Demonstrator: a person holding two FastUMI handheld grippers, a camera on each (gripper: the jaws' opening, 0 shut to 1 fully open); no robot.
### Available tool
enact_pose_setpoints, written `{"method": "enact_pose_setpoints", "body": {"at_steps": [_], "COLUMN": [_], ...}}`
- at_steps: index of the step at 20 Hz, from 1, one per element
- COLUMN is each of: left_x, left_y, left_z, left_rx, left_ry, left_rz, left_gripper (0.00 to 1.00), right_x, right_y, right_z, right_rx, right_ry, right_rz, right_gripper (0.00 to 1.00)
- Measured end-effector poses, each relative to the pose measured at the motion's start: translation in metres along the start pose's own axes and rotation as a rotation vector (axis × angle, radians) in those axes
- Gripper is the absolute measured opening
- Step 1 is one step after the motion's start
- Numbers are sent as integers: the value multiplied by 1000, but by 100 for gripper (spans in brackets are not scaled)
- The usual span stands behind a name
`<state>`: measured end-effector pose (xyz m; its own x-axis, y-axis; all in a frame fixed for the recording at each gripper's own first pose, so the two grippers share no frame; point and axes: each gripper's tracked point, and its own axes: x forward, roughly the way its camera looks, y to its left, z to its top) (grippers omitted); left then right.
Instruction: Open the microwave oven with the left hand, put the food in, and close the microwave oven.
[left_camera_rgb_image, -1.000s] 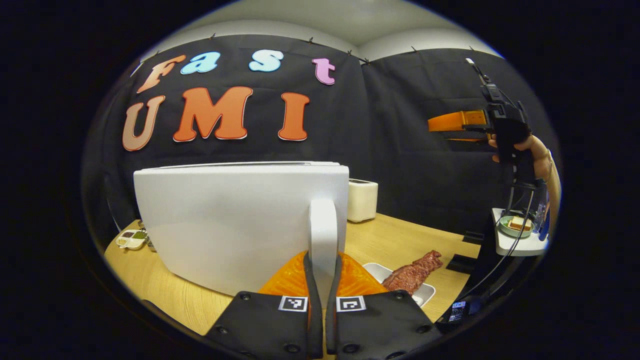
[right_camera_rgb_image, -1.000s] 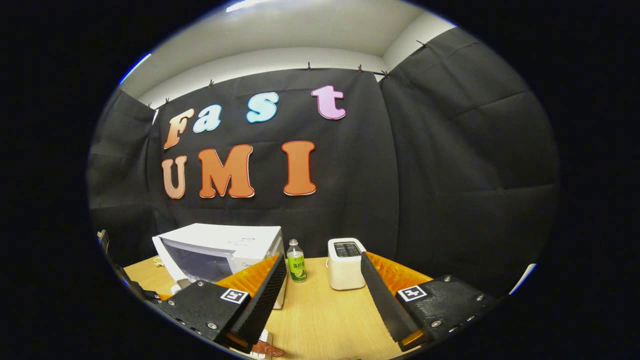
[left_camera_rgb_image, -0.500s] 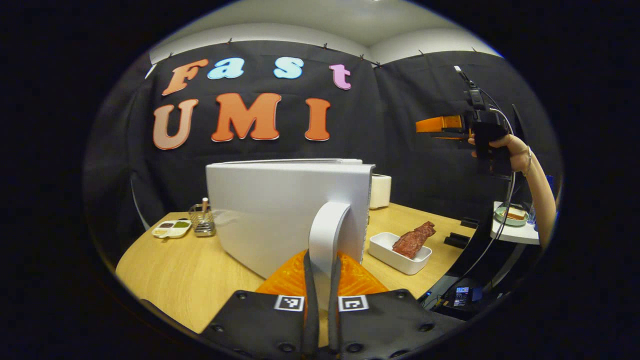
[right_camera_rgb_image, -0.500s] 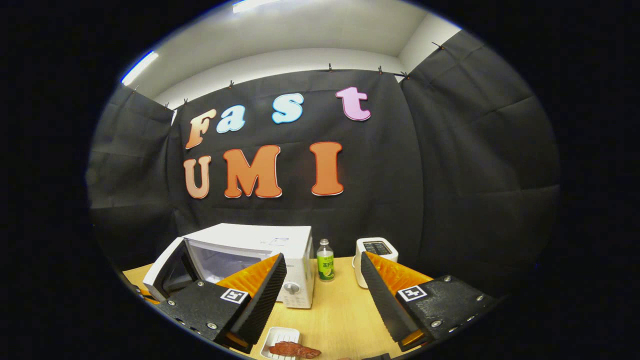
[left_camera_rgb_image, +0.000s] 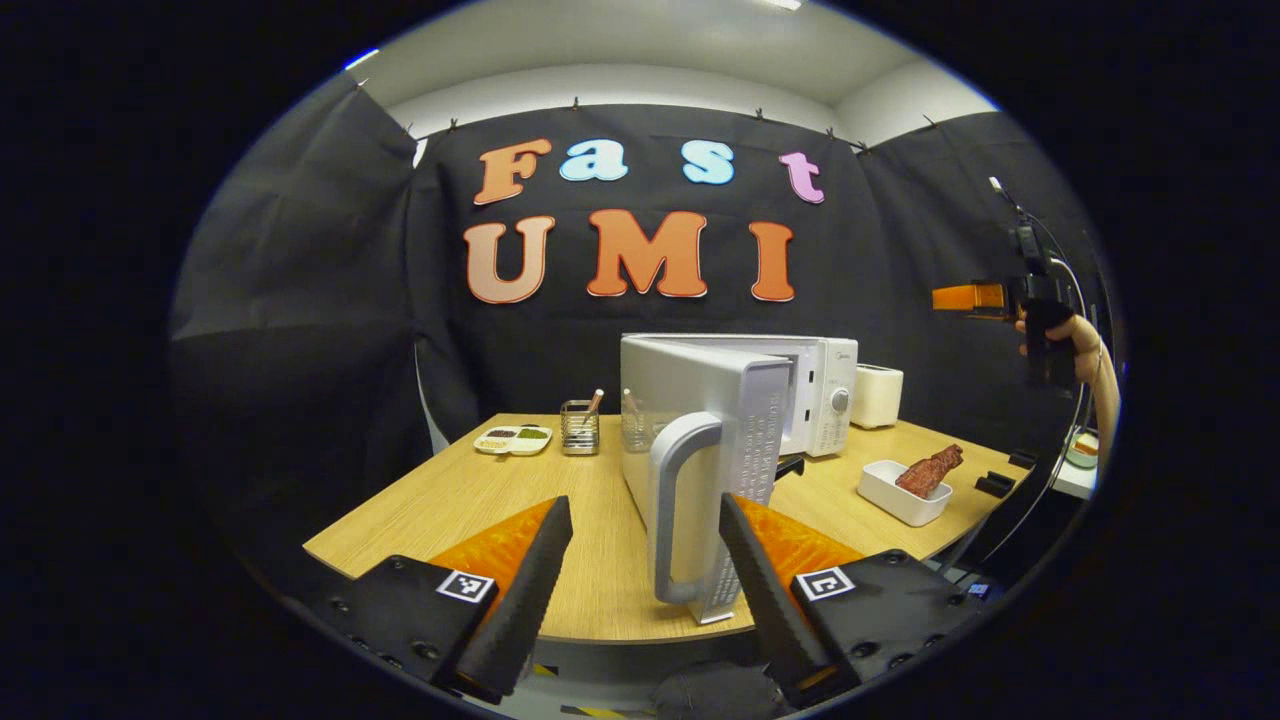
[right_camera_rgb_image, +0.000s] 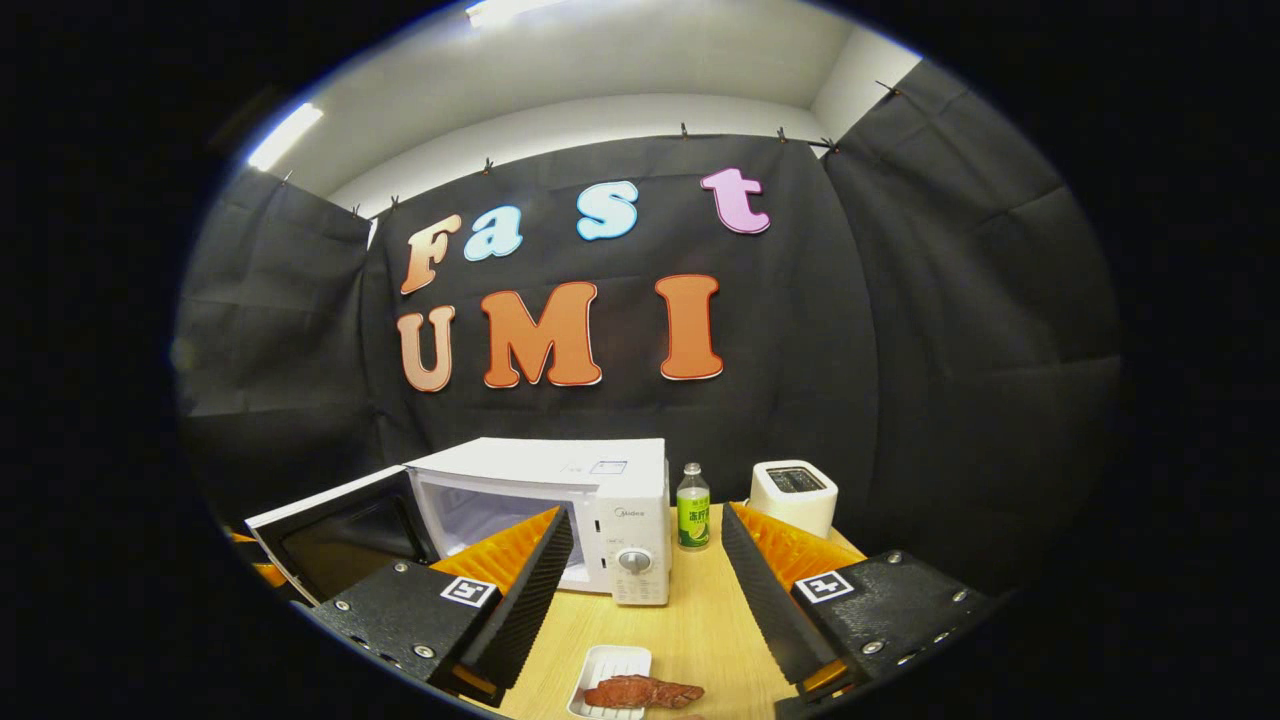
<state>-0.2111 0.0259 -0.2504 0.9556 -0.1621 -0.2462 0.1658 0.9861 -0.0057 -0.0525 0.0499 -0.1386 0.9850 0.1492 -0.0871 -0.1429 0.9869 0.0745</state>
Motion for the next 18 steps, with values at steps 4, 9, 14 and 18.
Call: {"method": "enact_pose_setpoints", "body": {"at_steps": [4,9,14,18], "left_x": [-12,0,18,31], "left_y": [29,76,114,112], "left_z": [4,13,41,52], "left_rx": [3,-23,9,7], "left_ry": [-21,-42,-111,-173], "left_rz": [61,151,235,232], "left_gripper": [92,97,96,95], "right_x": [-6,-12,-19,-25], "right_y": [5,-6,-29,-43], "right_z": [-10,-42,-95,-144], "right_rx": [27,24,123,229], "right_ry": [-8,6,56,107], "right_rz": [-13,-75,-178,-253], "right_gripper": [93,93,93,93]}}
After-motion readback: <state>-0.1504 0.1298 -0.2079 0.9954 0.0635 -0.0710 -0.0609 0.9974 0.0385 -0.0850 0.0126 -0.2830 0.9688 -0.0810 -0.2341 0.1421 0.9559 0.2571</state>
